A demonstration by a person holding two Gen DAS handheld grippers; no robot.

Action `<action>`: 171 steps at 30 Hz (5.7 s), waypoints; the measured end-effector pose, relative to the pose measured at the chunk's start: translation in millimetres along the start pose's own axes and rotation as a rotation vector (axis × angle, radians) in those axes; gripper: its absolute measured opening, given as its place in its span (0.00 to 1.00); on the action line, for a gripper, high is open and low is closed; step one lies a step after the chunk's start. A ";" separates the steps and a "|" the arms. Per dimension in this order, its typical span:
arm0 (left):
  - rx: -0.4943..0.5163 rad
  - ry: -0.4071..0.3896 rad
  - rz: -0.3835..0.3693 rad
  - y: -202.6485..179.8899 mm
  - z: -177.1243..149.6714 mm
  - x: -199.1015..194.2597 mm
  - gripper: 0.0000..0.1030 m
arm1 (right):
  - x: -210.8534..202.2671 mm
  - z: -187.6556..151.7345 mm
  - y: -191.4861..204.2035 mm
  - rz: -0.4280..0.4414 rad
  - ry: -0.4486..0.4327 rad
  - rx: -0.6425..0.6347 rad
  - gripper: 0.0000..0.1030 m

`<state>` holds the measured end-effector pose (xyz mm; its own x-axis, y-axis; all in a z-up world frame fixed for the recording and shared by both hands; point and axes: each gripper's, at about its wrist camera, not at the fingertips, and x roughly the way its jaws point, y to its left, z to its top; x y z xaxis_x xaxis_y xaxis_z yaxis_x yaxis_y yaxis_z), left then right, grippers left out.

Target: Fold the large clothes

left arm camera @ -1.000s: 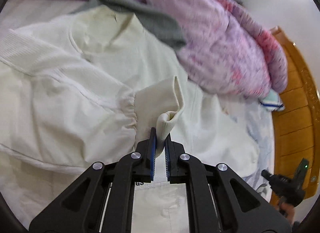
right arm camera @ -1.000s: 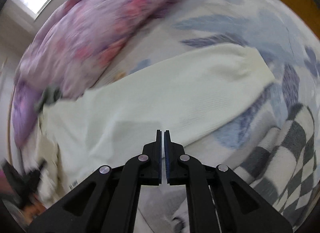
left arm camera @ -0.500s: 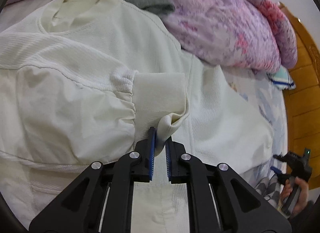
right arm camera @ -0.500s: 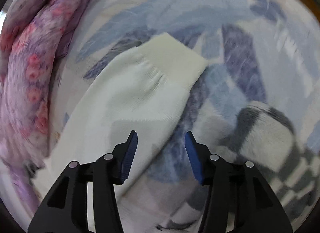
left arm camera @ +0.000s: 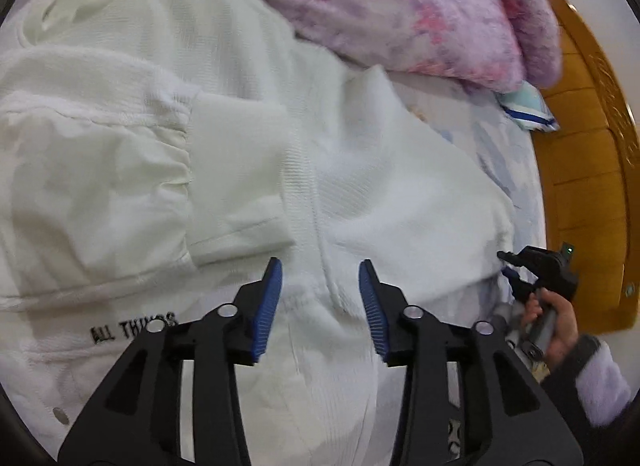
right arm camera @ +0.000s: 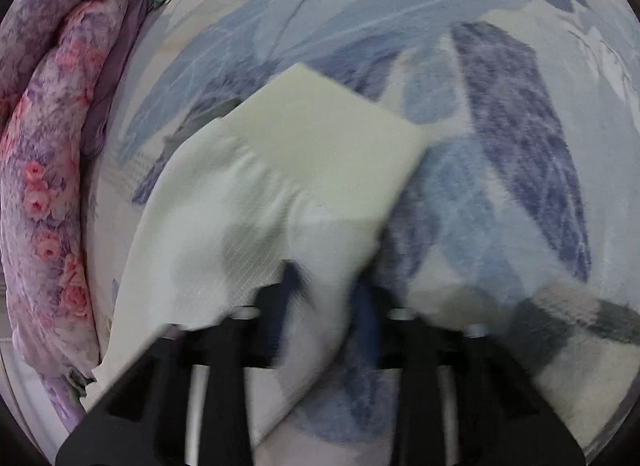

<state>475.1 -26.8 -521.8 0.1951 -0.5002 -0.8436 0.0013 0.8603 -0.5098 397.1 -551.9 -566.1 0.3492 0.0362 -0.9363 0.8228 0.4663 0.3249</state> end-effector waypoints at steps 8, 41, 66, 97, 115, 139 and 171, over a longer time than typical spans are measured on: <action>-0.108 -0.108 0.233 46.7 7.6 -31.2 0.50 | -94.0 -40.7 48.4 0.036 -0.246 -0.254 0.04; -0.364 -0.334 0.315 310.4 -55.2 -306.5 0.52 | -49.4 -629.6 384.3 0.336 0.132 -1.353 0.11; -0.151 -0.203 0.202 220.6 30.8 -193.7 0.62 | -29.7 -346.6 290.1 0.172 0.148 -0.860 0.14; -0.380 -0.101 0.414 374.6 134.8 -184.0 0.73 | 87.7 -236.5 381.1 0.056 0.330 -0.697 0.46; -0.214 -0.083 0.492 321.2 161.6 -146.1 0.13 | 105.1 -266.7 419.4 0.090 0.289 -0.843 0.09; -0.126 -0.288 0.367 225.8 -92.9 -335.6 0.12 | -179.8 -317.2 201.7 0.345 0.177 -0.787 0.04; -0.994 -0.263 0.091 312.0 -335.9 -235.4 0.66 | -63.2 -410.0 -28.5 0.182 0.470 -0.043 0.41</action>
<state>100.1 326.4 -538.9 0.3621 -0.2969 -0.8836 -0.8125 0.3641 -0.4553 167.8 -205.1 -570.8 0.2373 0.5098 -0.8270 0.7450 0.4509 0.4917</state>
